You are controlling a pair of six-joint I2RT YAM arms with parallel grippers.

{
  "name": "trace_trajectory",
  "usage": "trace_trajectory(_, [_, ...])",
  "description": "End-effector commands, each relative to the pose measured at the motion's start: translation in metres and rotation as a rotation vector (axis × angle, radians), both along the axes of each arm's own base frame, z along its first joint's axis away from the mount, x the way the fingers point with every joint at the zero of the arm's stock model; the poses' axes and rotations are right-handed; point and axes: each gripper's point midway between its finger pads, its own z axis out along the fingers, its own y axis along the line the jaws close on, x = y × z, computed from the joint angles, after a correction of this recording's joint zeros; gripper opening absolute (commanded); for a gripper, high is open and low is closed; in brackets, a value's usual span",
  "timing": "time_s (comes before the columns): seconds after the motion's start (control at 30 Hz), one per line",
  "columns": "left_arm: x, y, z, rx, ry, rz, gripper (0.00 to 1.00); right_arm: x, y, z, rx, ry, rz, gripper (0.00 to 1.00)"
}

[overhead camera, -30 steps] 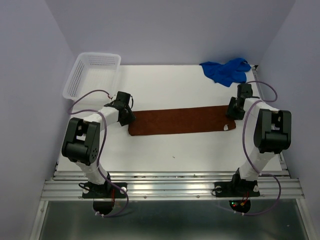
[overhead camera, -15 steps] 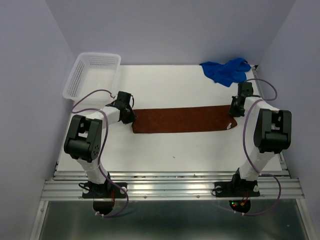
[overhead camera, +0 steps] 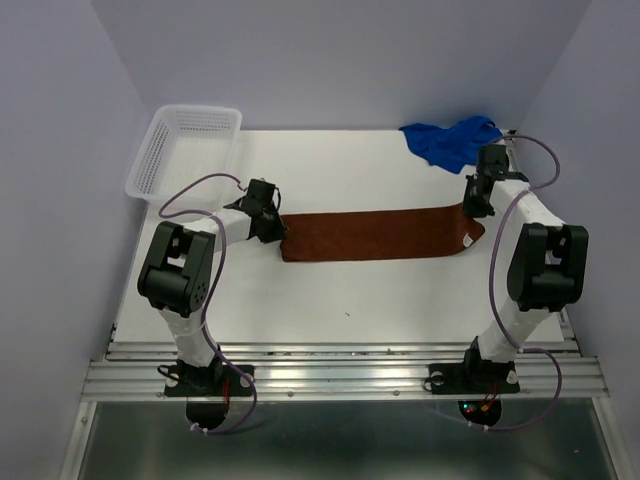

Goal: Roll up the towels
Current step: Fold the towel

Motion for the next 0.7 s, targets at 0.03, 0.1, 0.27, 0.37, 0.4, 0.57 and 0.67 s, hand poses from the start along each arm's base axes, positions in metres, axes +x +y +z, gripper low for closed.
trace_trajectory(0.03, [0.01, -0.006, 0.01, -0.014, -0.031, -0.005, 0.05, 0.01, 0.07, 0.047, 0.001, -0.055, 0.173, 0.01])
trace_trajectory(0.1, [0.01, -0.006, 0.01, -0.012, -0.031, -0.009, 0.05, 0.011, 0.095, 0.052, 0.02, -0.054, 0.209, 0.01])
trace_trajectory(0.27, [0.011, -0.004, 0.01, 0.002, -0.035, -0.008, 0.05, 0.003, 0.181, 0.053, 0.173, -0.039, 0.334, 0.01])
trace_trajectory(0.37, [0.011, -0.003, 0.011, 0.003, -0.037, -0.009, 0.05, -0.002, 0.222, 0.052, 0.256, -0.031, 0.38, 0.01])
trace_trajectory(0.4, [0.012, -0.003, 0.012, 0.005, -0.041, -0.007, 0.05, -0.007, 0.243, 0.052, 0.278, -0.025, 0.41, 0.01])
trace_trajectory(0.57, [0.013, -0.005, 0.015, 0.0, -0.049, -0.018, 0.05, -0.01, 0.302, 0.061, 0.37, -0.044, 0.488, 0.01])
trace_trajectory(0.67, [0.012, -0.004, 0.016, 0.003, -0.053, -0.018, 0.05, -0.014, 0.329, 0.063, 0.419, -0.044, 0.516, 0.01])
